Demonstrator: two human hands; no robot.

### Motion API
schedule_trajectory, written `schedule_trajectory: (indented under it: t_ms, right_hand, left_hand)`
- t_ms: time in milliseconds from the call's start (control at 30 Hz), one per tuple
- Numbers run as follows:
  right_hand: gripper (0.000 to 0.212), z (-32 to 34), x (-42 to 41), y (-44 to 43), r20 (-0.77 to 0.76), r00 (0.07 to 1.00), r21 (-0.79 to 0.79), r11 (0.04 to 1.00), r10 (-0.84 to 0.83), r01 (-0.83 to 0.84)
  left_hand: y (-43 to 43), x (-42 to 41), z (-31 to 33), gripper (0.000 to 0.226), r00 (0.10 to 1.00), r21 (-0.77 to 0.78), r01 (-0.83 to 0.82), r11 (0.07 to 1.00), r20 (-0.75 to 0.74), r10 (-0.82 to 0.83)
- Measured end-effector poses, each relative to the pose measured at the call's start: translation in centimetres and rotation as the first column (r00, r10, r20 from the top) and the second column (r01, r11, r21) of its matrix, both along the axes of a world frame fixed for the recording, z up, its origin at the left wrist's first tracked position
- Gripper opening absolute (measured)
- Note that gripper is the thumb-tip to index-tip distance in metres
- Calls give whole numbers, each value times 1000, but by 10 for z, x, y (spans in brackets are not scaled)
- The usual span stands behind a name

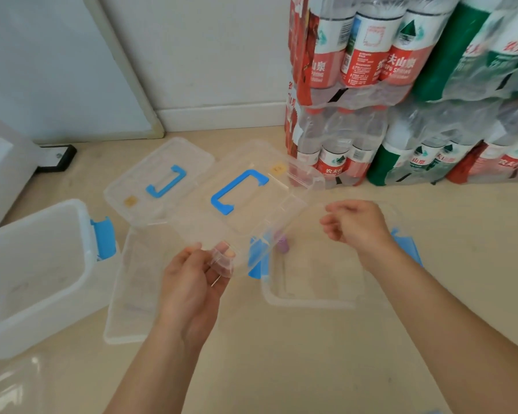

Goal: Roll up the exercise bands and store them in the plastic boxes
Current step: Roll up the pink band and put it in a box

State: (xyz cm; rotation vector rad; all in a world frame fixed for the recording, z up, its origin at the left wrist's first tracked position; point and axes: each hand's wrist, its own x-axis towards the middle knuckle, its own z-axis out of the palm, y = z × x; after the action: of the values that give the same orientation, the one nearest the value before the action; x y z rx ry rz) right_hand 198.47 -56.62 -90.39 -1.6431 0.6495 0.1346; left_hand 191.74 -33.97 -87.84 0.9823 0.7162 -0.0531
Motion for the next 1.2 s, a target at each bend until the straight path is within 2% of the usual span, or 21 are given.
schedule_trajectory:
  t_ms: [67,133,200,300,367,433,500,567,667,800,867,1033,1200]
  right_hand:
    - [19,22,-7,-17,7,996,151,984,-94,92]
    - [24,38,-17,-36,17,996,203,976,-90,85]
    - [23,45,-31,-51,44,999,126,992,-25,19]
    - [19,37,-52,-68,27,999,-118,993,31,-27]
    - [17,28,-65,-79,1,999,-274,961,46,-44]
    - [29,22,-76,-85,-55,997,-438,896,52,-71]
    - [41,18,-85,-86,-83,994,-561,821,71,-106]
    - [42,18,-89,-85,-87,992,-641,757,94,-128]
    - [43,16,-93,-81,-97,992,-714,688,84,-128]
    - [32,13,-97,-83,-110,994,-682,726,22,-91]
    - [28,13,-97,-86,-106,994,-651,756,7,-75]
    - [20,8,-97,-95,-85,995,-456,890,-50,5]
    - [14,14,-96,-103,-148,988,-304,953,-31,-16]
  left_hand:
    - [-5,-1,3,22,999,30,35,999,11,-35]
    - [-12,-3,6,25,994,68,110,992,2,-110]
    - [-19,-5,5,28,976,113,216,970,-29,-214]
    - [-28,-7,-4,31,943,266,332,905,-67,-326]
    - [-34,-9,-9,25,908,459,403,792,-87,-411]
    - [-40,-11,-14,19,860,619,458,638,-127,-495]
    - [-45,-12,-23,16,798,735,510,446,-211,-565]
    - [-49,-11,-32,22,759,802,530,275,-304,-576]
    - [-53,-9,-36,34,730,838,528,134,-368,-576]
    - [-54,-4,-36,33,732,875,483,-19,-416,-540]
    - [-55,-4,-34,32,739,882,469,-47,-421,-526]
    - [-55,2,-35,26,774,888,458,47,-372,-513]
    - [-56,4,-26,21,766,877,474,75,-369,-526]
